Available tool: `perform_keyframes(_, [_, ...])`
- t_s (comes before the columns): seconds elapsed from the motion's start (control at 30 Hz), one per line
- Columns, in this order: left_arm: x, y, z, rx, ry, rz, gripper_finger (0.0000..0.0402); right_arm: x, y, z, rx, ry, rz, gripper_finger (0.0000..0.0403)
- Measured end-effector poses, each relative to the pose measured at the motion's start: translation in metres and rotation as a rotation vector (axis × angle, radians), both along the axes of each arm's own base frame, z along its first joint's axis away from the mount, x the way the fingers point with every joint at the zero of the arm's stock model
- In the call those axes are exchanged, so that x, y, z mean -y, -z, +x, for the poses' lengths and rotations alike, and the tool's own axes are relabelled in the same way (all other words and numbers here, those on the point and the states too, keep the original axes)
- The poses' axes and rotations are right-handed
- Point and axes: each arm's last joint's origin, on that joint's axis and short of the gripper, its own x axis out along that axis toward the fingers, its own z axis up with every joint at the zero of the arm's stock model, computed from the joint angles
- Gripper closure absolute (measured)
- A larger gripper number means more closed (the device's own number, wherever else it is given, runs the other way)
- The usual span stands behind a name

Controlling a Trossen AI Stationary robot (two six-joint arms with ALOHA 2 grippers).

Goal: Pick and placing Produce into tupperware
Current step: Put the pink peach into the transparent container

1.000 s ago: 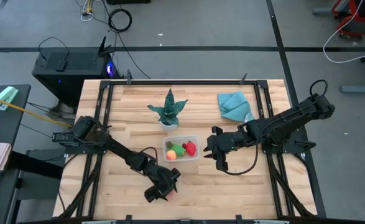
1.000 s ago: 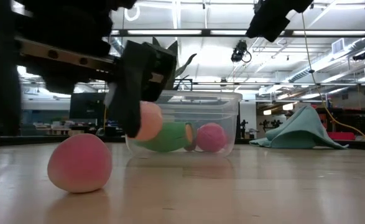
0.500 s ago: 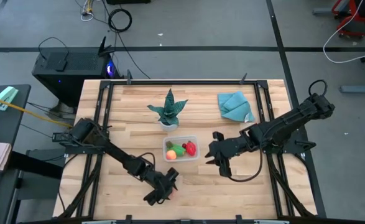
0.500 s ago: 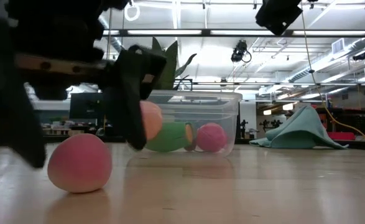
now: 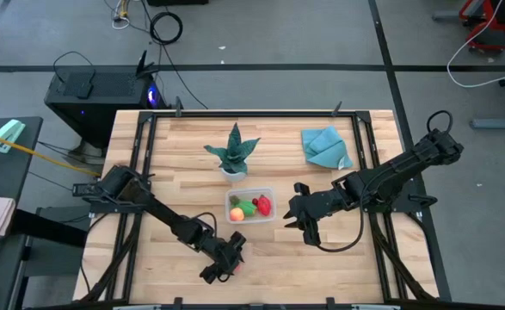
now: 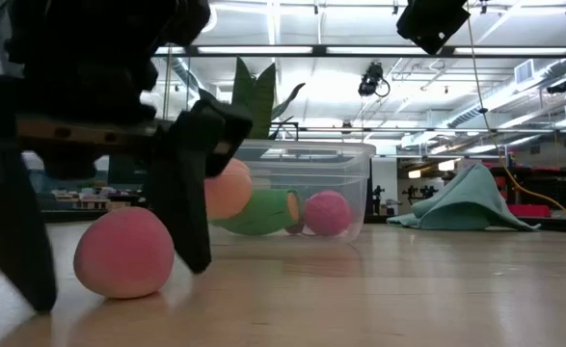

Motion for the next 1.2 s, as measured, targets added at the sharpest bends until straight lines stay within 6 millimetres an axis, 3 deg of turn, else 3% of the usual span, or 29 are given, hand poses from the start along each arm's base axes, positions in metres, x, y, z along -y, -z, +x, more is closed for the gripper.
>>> perform_keyframes(0.4, [0.002, 0.006, 0.003, 0.02, -0.002, -0.014, 0.0154, 0.0, -0.001, 0.001, 0.016, 0.0, 0.007, 0.0275])
perform_keyframes(0.93, [0.002, 0.003, 0.003, 0.039, 0.015, 0.001, 0.0251, 0.0, -0.001, 0.001, 0.015, 0.0, 0.006, 0.0275])
perform_keyframes(1.2, [0.0, -0.014, 0.005, 0.143, 0.01, 0.048, 0.0238, 0.0, -0.001, 0.001, 0.013, 0.0, 0.006, 0.0275])
